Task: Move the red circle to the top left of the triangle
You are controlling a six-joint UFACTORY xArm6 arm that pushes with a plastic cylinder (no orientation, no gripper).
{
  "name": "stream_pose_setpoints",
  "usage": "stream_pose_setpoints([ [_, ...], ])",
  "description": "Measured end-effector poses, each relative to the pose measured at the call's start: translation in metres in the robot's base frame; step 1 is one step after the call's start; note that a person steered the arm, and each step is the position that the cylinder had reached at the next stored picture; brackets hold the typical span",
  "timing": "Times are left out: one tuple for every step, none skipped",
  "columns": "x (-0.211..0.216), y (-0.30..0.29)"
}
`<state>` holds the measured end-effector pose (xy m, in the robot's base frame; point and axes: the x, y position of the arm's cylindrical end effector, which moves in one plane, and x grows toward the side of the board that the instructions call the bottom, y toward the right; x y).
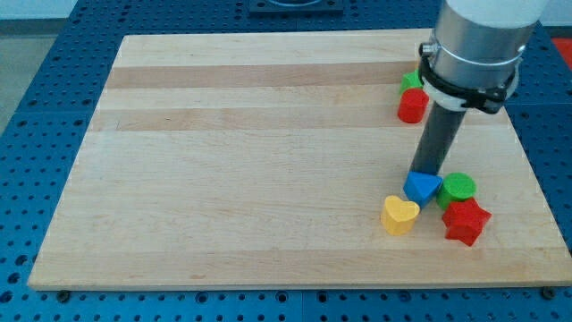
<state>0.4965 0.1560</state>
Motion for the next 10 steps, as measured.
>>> stream_pose_setpoints([
  [0.006,0.000],
  [-0.004,-0.002],
  [-0.036,0.016],
  [-0.074,0.060],
  [-0.129,0.062],
  [-0.144,0.031],
  [-0.126,-0.017],
  [-0.081,-0.027],
  [-0.094,-0.033],
  [-0.103,-0.071],
])
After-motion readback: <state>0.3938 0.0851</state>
